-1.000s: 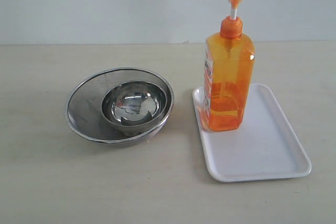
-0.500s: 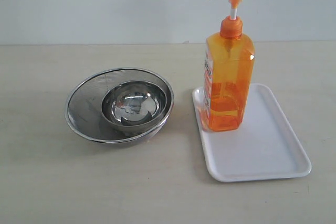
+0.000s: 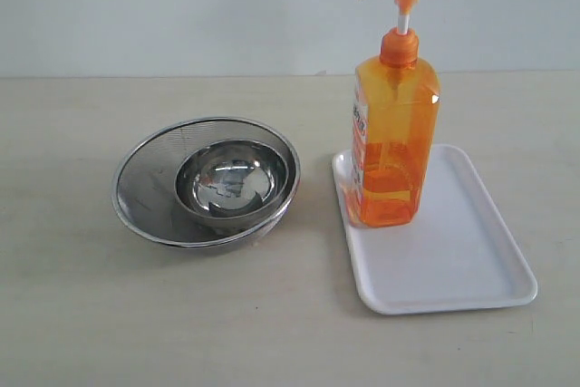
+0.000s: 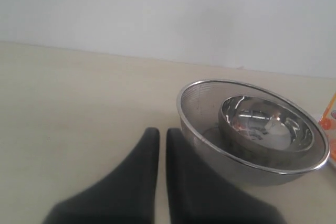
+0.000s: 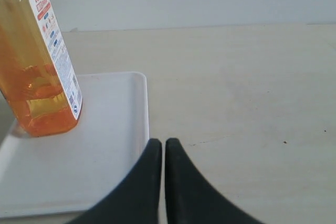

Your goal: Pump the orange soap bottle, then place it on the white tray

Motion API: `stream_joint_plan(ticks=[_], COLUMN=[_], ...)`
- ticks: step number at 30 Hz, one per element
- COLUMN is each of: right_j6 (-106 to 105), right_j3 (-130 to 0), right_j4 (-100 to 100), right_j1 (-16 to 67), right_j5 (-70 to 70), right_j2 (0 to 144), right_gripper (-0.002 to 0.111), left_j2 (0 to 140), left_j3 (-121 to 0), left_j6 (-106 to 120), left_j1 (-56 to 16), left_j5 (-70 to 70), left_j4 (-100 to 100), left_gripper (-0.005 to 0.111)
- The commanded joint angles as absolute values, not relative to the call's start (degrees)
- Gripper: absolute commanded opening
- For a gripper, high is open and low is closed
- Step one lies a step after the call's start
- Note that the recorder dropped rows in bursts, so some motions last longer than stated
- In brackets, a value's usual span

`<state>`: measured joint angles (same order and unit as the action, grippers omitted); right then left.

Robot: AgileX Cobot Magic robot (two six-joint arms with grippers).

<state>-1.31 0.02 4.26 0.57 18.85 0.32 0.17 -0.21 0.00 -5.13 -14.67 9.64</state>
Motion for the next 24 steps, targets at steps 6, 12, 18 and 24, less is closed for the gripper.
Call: stream_joint_plan(ticks=[6, 12, 18, 24], right_j6=[-1.4, -1.2, -1.1, -1.1], right_j3=[0.0, 0.0, 0.0, 0.0], right_j4=[4.1, 4.1, 4.1, 4.1], right_j1=[0.5, 0.5, 0.5, 0.5], right_j5=[18.5, 18.5, 18.5, 18.5], right_j2=[0.0, 0.0, 0.0, 0.0], right_gripper=[0.000, 0.000, 0.000, 0.000], left_j2=[0.0, 0.0, 0.0, 0.0], left_j3=[0.0, 0.0, 0.0, 0.0], left_j6=[0.0, 0.0, 0.0, 0.3], left_j1=[-4.9, -4.4, -1.9, -1.9], left_j5=[-16.9, -17.0, -17.2, -17.4], left_j4=[9.2, 7.4, 7.4, 7.4], left_gripper=[0.005, 0.005, 0.005, 0.005])
